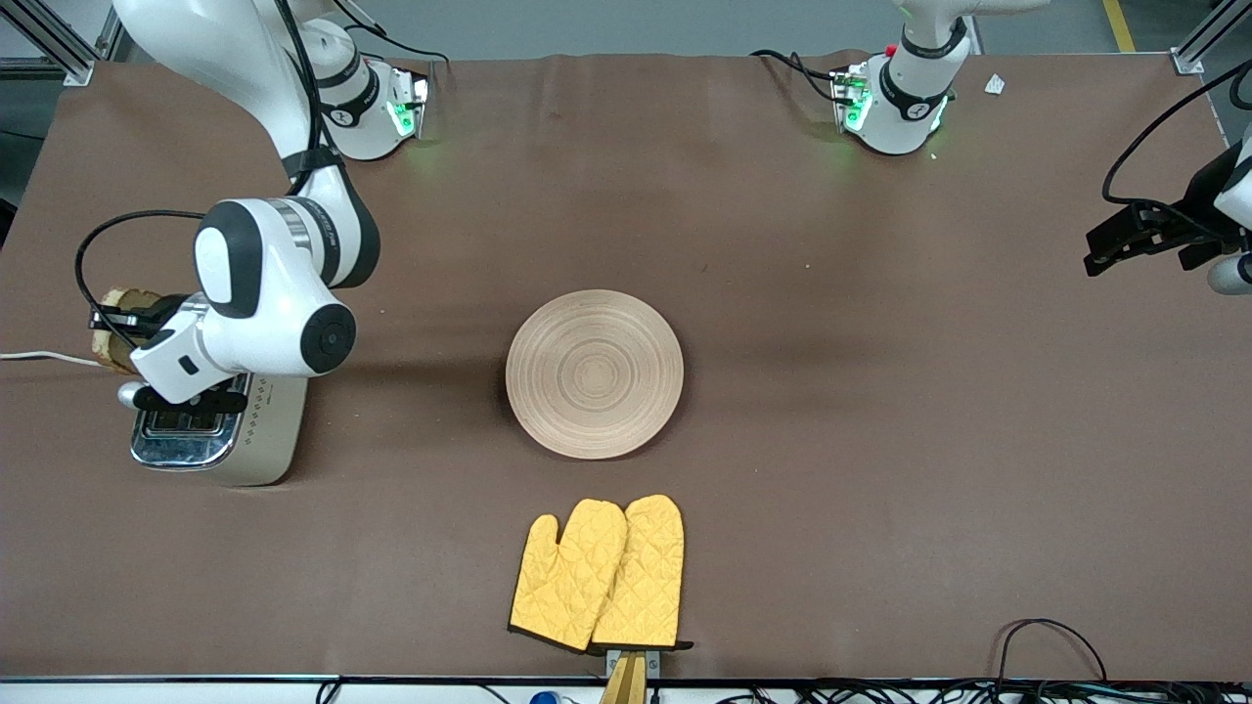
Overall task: Move plate and put bread in toaster
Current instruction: 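Lift the bread with the right gripper and carry it to the toaster, then lower the bread into the toaster slot and open the right gripper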
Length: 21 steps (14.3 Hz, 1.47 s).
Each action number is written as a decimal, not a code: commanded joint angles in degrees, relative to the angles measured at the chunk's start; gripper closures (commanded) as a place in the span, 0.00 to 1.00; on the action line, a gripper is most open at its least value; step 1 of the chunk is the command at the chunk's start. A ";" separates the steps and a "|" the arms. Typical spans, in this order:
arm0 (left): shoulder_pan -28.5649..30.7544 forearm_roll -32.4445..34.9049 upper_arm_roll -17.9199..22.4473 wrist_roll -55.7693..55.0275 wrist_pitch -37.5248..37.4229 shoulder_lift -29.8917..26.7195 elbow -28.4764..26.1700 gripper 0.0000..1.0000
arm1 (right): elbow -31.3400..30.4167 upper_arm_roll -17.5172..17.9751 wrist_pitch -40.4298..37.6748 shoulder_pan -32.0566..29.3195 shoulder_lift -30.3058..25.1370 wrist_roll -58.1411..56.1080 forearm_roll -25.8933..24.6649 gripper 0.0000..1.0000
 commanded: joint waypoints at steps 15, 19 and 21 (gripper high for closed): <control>-0.25 -2.34 -2.53 1.04 -0.24 -1.47 -1.78 0.00 | 5.73 0.91 2.82 0.49 7.80 1.77 -2.11 0.99; -0.42 -2.51 -2.62 1.22 -0.32 -1.47 -1.96 0.00 | 5.73 0.99 3.08 0.49 8.78 3.36 -1.94 0.99; -0.42 -2.51 -2.62 1.22 -0.32 -1.30 -2.04 0.00 | 5.73 1.08 3.78 0.32 9.13 3.63 -1.24 0.99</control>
